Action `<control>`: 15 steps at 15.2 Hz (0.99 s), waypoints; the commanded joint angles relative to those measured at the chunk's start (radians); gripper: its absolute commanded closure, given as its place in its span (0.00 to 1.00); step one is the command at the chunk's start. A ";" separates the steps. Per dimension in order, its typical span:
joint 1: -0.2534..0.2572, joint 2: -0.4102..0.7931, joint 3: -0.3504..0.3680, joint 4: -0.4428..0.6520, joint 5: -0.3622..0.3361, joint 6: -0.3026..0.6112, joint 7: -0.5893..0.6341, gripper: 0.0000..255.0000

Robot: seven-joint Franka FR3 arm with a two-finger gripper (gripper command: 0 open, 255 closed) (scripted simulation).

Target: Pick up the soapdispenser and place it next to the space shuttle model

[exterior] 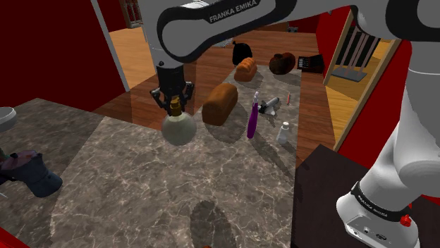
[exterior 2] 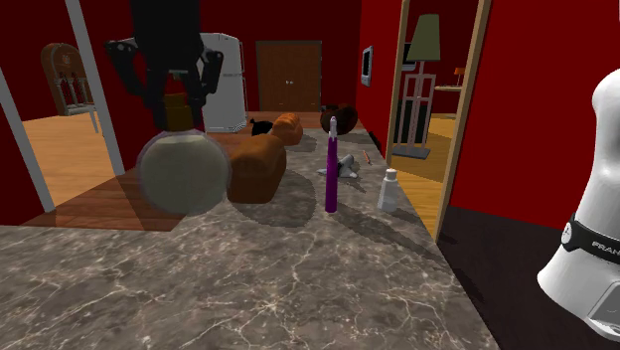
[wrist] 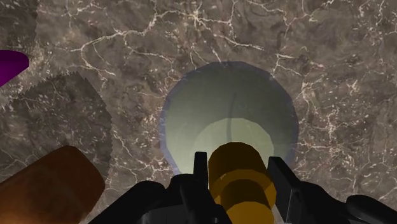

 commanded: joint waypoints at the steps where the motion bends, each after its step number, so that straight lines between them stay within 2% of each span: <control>1: -0.001 -0.005 0.001 0.020 0.003 -0.024 -0.004 1.00; 15: 0.014 -0.003 0.007 0.212 0.008 -0.213 -0.016 1.00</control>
